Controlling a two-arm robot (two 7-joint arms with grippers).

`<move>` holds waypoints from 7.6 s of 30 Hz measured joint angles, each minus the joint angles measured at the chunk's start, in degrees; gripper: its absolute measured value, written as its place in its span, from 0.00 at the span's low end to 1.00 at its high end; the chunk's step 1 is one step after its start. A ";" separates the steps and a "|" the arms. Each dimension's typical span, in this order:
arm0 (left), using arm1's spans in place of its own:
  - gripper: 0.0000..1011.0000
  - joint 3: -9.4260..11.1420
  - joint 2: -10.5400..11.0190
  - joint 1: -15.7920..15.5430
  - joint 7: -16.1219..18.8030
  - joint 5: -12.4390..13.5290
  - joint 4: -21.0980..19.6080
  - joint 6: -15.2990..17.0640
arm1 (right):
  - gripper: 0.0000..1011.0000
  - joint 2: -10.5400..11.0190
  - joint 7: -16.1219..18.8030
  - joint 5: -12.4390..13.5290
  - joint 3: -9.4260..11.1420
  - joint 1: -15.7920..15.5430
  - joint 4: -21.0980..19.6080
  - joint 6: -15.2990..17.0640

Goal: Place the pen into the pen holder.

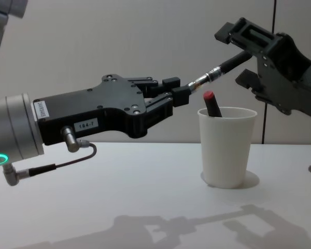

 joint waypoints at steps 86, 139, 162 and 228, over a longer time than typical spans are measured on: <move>0.99 0.00 0.00 0.00 0.00 0.01 0.00 0.00 | 0.14 0.43 -3.24 -8.75 -1.70 1.94 0.49 -7.56; 0.99 0.00 0.00 0.00 0.00 0.00 0.00 -0.01 | 0.14 -0.72 -14.73 -51.22 -4.50 6.75 3.84 -23.87; 0.99 0.00 0.00 0.00 0.00 0.00 0.00 -0.01 | 0.14 -3.63 -20.90 -63.56 -5.79 8.17 7.39 -21.52; 0.99 0.00 0.00 0.00 0.00 0.00 0.00 -0.01 | 0.99 -7.29 -16.81 -61.91 -3.15 6.97 7.32 -13.10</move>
